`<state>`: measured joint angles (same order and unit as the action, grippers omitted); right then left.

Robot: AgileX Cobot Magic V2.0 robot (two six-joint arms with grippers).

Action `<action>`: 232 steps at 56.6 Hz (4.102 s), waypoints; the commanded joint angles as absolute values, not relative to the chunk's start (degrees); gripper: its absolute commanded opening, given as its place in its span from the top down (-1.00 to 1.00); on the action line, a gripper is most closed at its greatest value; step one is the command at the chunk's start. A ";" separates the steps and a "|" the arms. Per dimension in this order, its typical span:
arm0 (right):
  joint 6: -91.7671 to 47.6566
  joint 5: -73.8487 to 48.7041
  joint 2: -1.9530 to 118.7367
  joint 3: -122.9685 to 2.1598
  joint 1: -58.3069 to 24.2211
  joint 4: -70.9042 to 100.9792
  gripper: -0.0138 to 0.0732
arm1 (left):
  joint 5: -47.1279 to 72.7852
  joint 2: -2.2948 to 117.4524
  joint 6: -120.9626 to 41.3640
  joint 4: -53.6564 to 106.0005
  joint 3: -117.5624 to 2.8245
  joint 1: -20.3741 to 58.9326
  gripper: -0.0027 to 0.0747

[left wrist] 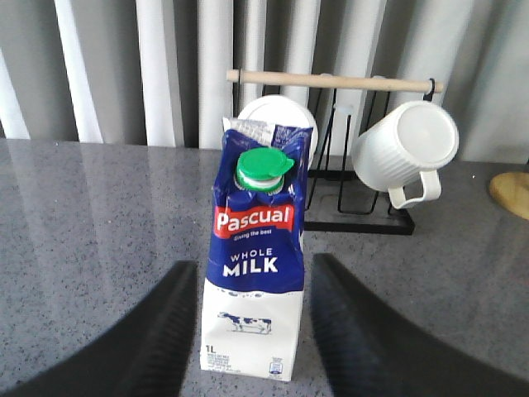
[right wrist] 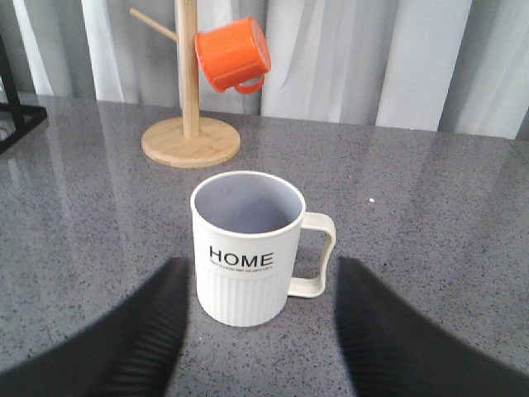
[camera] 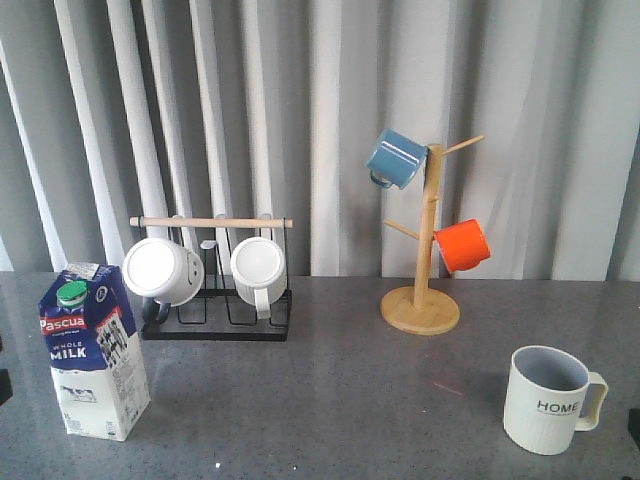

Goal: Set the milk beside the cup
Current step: 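Lower the right gripper to the white HOME mug's handle, then grasp the HOME mug with the right gripper and slide it toward the milk carton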

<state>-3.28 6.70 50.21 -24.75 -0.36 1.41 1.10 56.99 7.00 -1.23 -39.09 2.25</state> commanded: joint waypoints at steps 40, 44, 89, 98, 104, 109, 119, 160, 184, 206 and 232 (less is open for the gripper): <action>-8.13 17.95 53.12 -26.25 -0.10 3.71 -0.66 | -4.92 59.33 6.82 -0.98 -41.08 2.49 -0.47; -8.28 21.56 55.72 -25.48 2.55 4.78 -0.66 | -4.92 59.33 6.82 -0.98 -41.08 2.49 -0.44; -4.41 56.85 91.97 -25.35 13.69 -7.97 -0.66 | -4.78 59.33 6.82 -0.98 -41.08 2.42 -0.40; -1.99 56.86 92.91 -28.04 15.18 -8.14 -0.66 | -4.78 59.33 6.82 -0.98 -41.08 2.42 -0.40; -0.93 56.70 93.96 -29.26 15.79 -8.56 -0.66 | -4.72 59.33 6.82 -0.98 -41.08 2.42 -0.40; -0.93 56.30 95.03 -30.09 15.79 -9.55 -0.66 | -4.74 59.33 6.82 -0.98 -41.08 2.42 -0.40; 1.01 56.14 97.61 -31.83 15.79 -11.24 -0.66 | -4.74 59.33 6.82 -0.98 -41.08 2.42 -0.40; 6.51 54.24 104.95 -40.08 15.79 -14.14 -0.66 | -4.74 59.33 6.82 -0.98 -41.08 2.42 -0.40; 19.45 53.08 107.81 -45.19 13.21 -26.10 0.58 | -4.74 59.33 6.82 -0.98 -41.08 2.42 -0.40; 16.18 47.50 103.51 -46.91 -4.35 -9.95 0.67 | -4.74 59.33 6.82 -0.98 -41.08 2.42 -0.40; -7.53 43.14 109.83 -56.08 -28.63 25.01 0.59 | -4.74 59.33 6.82 -0.98 -41.08 2.42 -0.40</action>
<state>-2.13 39.21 110.60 -52.60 -26.50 18.58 -0.42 59.95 6.77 -1.23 -39.14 2.25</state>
